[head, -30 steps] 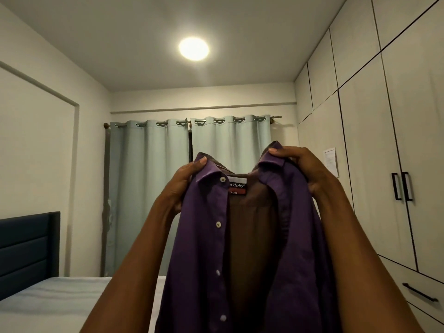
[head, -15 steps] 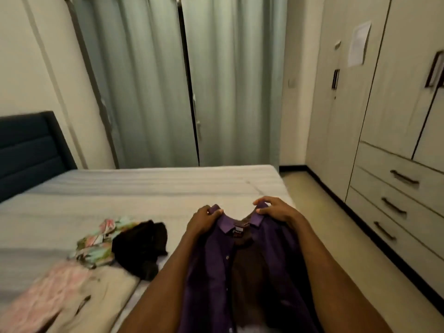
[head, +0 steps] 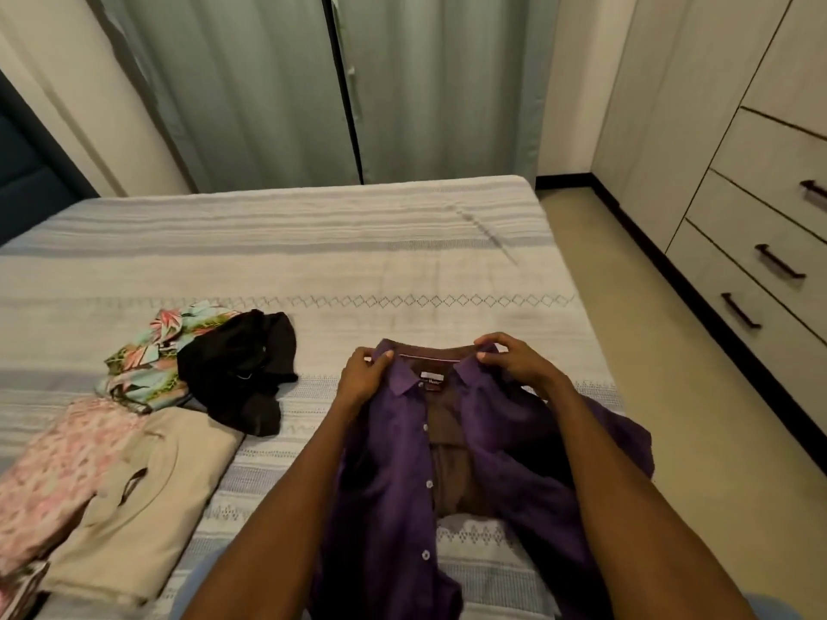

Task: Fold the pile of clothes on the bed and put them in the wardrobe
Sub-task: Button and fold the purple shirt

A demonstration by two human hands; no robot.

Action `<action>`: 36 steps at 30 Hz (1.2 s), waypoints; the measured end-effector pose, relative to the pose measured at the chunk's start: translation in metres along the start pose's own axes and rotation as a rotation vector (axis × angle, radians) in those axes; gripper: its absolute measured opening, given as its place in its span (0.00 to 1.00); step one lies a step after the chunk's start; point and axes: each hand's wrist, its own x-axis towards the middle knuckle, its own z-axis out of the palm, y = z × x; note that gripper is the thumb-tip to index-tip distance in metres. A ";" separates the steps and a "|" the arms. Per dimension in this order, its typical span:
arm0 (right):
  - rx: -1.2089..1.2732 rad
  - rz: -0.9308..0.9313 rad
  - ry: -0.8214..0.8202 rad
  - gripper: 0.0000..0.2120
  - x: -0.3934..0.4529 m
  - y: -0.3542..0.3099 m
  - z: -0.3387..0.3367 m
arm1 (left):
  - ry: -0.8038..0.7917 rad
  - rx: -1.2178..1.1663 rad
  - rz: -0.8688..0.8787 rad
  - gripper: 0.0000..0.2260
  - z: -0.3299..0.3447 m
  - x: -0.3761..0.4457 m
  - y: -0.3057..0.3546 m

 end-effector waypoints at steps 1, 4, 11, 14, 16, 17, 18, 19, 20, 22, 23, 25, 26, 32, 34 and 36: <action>-0.118 -0.011 0.059 0.09 0.013 0.010 0.003 | 0.025 0.099 0.014 0.18 0.007 0.009 -0.009; -0.500 -0.039 0.189 0.09 0.035 0.040 0.012 | 0.082 0.328 0.225 0.16 0.026 0.022 -0.031; -0.733 -0.284 0.150 0.09 0.053 0.039 0.032 | -0.100 0.640 0.735 0.14 0.050 0.046 -0.034; -0.821 -0.210 0.019 0.11 0.054 0.042 0.028 | -0.195 0.783 0.754 0.17 0.055 0.047 -0.032; -0.861 -0.225 0.006 0.12 0.055 0.048 0.026 | -0.208 0.849 0.752 0.14 0.056 0.049 -0.035; -0.871 -0.251 0.014 0.12 0.054 0.051 0.026 | -0.204 0.852 0.744 0.13 0.056 0.049 -0.036; -0.882 -0.281 0.025 0.11 0.054 0.053 0.026 | -0.195 0.844 0.740 0.12 0.057 0.050 -0.037; -0.893 -0.305 0.037 0.11 0.052 0.055 0.027 | -0.187 0.839 0.734 0.13 0.057 0.050 -0.039; -0.904 -0.322 0.051 0.10 0.052 0.057 0.029 | -0.175 0.843 0.735 0.16 0.058 0.049 -0.040; -0.924 -0.341 0.098 0.10 0.051 0.062 0.034 | -0.160 0.872 0.734 0.22 0.058 0.047 -0.040; -0.930 -0.344 0.126 0.09 0.050 0.065 0.036 | -0.166 0.889 0.726 0.25 0.058 0.046 -0.039; -0.926 -0.359 0.186 0.08 0.048 0.069 0.040 | -0.172 0.898 0.693 0.24 0.056 0.041 -0.036; -0.915 -0.375 0.216 0.07 0.047 0.072 0.041 | -0.171 0.860 0.668 0.22 0.057 0.039 -0.034; -0.737 -0.572 0.265 0.08 0.028 0.068 0.051 | -0.113 0.446 0.382 0.07 0.055 0.023 -0.017; -0.666 -0.639 0.235 0.10 0.020 0.062 0.056 | -0.129 0.394 0.364 0.07 0.054 0.019 -0.013; -0.634 -0.688 0.228 0.10 0.012 0.056 0.060 | -0.175 0.323 0.337 0.08 0.052 0.014 -0.009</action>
